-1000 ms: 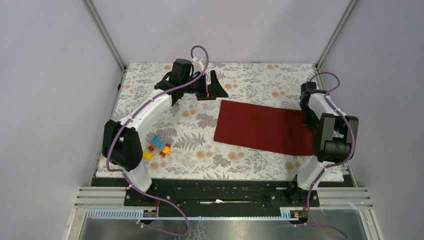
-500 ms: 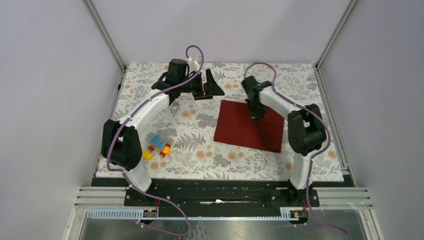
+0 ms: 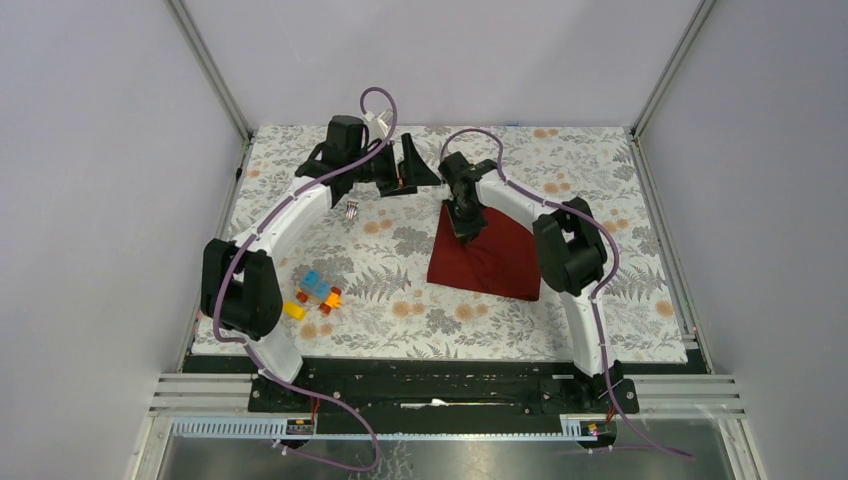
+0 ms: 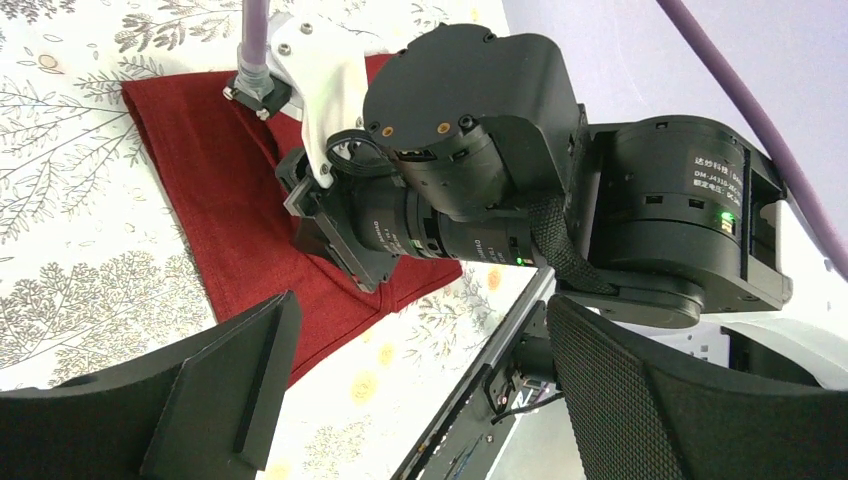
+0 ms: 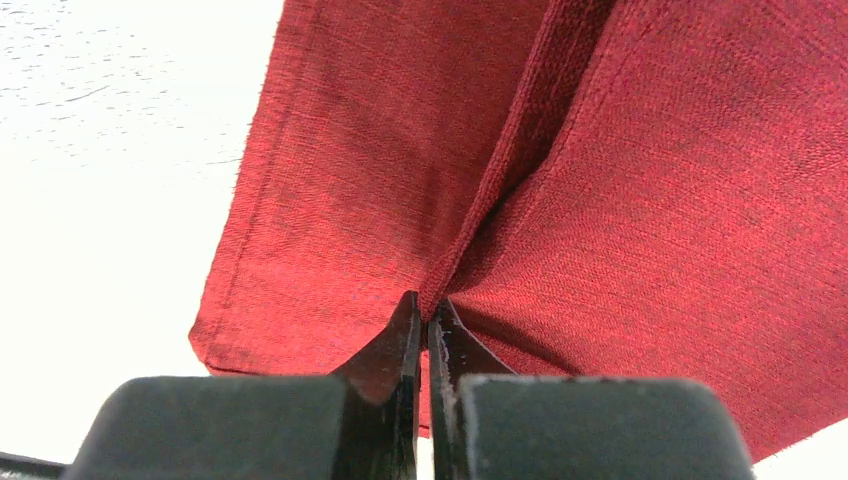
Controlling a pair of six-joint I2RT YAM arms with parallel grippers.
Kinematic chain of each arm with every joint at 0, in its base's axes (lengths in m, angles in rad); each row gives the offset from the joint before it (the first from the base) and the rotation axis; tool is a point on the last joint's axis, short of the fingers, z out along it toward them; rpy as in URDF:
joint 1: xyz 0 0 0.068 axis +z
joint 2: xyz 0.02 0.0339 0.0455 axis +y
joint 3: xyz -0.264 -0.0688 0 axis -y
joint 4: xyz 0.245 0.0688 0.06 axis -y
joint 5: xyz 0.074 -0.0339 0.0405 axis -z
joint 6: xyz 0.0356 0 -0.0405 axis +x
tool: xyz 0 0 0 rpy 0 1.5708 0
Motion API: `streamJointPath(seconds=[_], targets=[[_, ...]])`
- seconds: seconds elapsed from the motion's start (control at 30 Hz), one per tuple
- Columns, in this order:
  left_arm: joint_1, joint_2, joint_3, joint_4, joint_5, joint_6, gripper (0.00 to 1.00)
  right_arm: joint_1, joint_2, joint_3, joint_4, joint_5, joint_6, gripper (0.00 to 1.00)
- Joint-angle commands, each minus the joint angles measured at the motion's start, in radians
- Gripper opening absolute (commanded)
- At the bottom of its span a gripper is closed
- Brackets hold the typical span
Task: Fold the napkin into a case and place the utensils inside
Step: Fold the rectangle-folded napkin at the center of the board.
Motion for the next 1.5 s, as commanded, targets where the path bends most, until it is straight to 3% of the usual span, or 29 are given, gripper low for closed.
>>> streamJointPath(seconds=[0.0,0.73,1.47], targets=[[0.026,-0.029,-0.002,0.055,0.032,-0.01,0.99,0.012,0.018,0.054,-0.018,-0.118,0.001,0.0],[0.073,-0.039,-0.017,0.09,0.061,-0.039,0.99,0.013,0.049,0.132,-0.03,-0.206,-0.006,0.0],[0.079,-0.034,-0.018,0.09,0.061,-0.039,0.99,0.013,0.117,0.195,-0.033,-0.198,0.013,0.0]])
